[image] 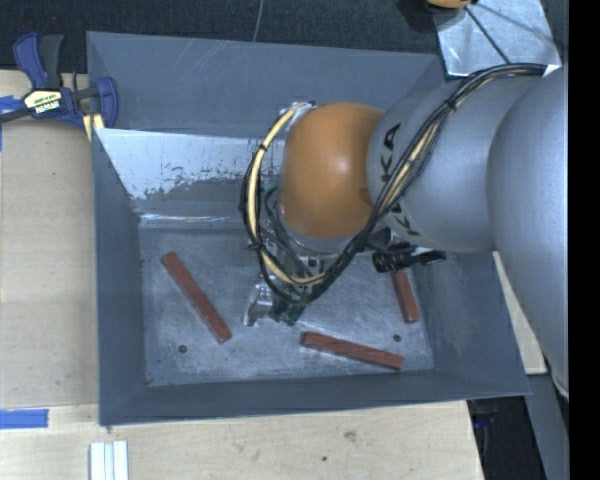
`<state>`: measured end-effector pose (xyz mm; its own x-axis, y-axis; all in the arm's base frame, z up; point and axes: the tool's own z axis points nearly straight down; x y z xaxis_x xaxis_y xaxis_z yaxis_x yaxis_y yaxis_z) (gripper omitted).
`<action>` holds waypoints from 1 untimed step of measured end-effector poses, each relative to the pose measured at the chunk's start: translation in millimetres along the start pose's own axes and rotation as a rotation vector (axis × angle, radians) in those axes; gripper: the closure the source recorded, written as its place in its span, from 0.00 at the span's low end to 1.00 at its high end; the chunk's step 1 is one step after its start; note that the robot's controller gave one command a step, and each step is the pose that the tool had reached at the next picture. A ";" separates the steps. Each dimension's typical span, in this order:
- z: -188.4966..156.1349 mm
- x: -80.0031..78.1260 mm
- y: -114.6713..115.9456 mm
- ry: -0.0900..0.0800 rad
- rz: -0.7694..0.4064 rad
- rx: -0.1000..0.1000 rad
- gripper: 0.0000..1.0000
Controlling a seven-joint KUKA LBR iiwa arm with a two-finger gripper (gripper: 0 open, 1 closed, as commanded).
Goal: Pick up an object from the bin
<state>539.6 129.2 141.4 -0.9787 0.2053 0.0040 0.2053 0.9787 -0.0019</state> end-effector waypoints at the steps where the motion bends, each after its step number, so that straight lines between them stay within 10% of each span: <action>1: -3.0 -1.9 0.6 -0.006 0.001 -0.003 0.00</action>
Offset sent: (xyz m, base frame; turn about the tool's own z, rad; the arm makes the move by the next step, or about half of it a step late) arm -0.0293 -0.0679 -0.0648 0.0408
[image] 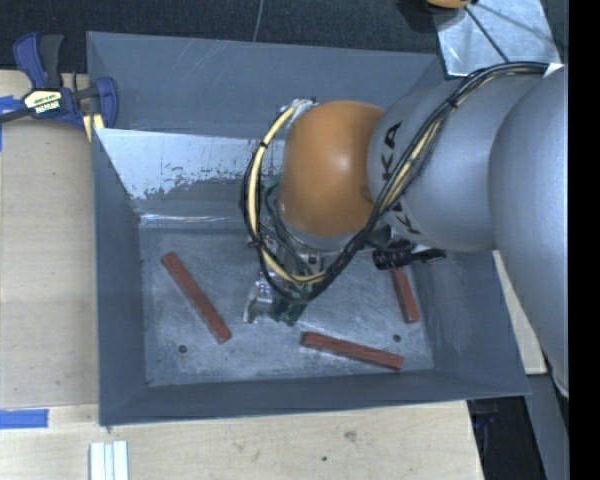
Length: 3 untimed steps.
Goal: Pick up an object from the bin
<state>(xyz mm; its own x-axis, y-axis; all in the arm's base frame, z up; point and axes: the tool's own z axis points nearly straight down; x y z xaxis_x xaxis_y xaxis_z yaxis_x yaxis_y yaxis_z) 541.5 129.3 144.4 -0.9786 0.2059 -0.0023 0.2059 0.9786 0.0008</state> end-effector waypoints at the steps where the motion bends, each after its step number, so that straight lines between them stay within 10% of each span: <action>1: 64.7 12.5 -73.3 -0.012 0.043 -0.003 1.00; 2: 67.3 15.6 -73.5 -0.001 0.042 0.000 0.00; 3: 67.2 15.5 -73.5 -0.001 0.042 0.000 0.00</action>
Offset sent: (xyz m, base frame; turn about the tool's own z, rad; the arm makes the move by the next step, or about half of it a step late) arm 0.0000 0.0000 0.0000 0.0000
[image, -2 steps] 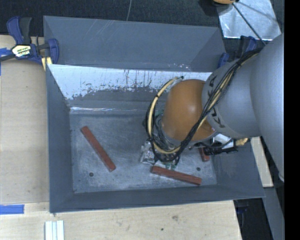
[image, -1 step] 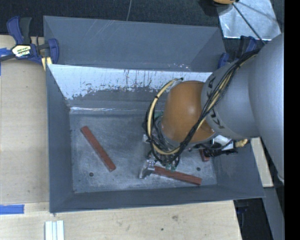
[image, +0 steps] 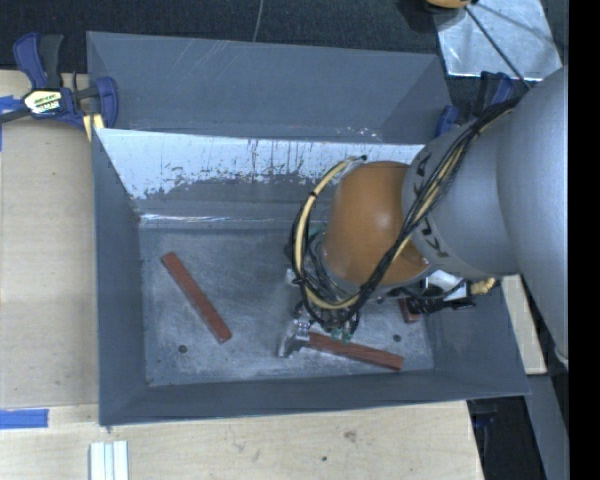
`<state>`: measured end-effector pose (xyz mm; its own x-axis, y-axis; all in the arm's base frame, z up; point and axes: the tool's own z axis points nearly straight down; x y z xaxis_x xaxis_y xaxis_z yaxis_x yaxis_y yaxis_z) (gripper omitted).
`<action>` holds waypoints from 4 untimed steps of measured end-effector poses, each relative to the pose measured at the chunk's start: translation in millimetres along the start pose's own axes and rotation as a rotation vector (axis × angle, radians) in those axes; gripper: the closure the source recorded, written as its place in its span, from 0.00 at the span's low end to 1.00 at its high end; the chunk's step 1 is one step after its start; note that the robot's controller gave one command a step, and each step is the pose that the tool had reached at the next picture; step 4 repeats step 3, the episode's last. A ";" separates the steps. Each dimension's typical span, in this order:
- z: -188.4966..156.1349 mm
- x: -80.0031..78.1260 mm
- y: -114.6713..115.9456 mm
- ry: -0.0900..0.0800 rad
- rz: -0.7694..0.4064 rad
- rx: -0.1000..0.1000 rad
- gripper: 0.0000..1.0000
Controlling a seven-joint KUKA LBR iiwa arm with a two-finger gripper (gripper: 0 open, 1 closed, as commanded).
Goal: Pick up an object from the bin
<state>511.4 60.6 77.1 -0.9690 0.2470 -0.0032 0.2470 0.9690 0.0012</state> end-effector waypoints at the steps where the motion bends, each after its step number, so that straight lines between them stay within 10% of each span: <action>1: 0.3 -12.1 -77.1 -0.012 -0.149 -0.006 1.00; 2: 0.3 -12.1 -77.0 -0.012 -0.149 -0.006 1.00; 3: -144.1 -22.3 -80.7 -0.001 -0.200 0.001 1.00; 4: -144.1 -22.3 -80.7 -0.001 -0.200 0.001 1.00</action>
Offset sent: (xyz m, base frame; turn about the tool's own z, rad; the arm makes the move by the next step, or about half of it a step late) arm 0.0000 0.0000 0.0000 0.0000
